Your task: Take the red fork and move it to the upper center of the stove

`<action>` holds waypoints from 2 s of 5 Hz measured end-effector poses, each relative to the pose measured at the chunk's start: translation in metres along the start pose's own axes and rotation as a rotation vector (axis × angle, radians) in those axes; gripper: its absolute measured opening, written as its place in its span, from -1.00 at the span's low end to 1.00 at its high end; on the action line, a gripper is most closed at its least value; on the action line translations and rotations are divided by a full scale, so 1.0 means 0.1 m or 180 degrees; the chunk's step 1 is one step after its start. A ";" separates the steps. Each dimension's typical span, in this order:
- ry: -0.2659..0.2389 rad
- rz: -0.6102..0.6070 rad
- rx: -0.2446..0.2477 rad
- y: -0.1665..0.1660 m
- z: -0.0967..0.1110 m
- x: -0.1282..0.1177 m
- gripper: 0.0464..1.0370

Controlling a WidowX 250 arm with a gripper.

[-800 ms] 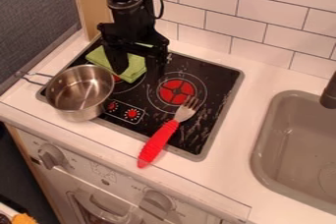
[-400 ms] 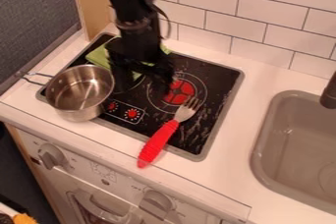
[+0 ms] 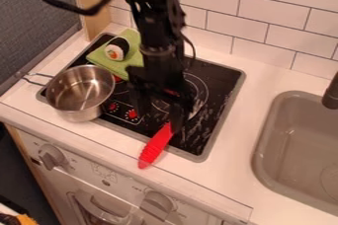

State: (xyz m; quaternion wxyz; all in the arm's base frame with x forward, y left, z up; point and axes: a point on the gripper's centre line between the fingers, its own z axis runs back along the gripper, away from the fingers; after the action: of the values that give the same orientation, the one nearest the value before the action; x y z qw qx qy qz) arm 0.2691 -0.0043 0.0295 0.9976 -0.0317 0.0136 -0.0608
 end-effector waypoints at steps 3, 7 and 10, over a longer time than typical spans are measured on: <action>0.0570 0.0091 -0.0190 -0.06 -0.16 -0.06 0.24; 0.0844 0.0318 0.0189 -0.14 -0.17 0.03 0.53; 0.1137 0.0449 0.0271 -0.16 -0.21 0.08 0.28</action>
State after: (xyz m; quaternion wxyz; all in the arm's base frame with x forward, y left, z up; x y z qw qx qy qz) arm 0.2749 -0.0229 0.0098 0.9815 0.0230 0.1900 0.0041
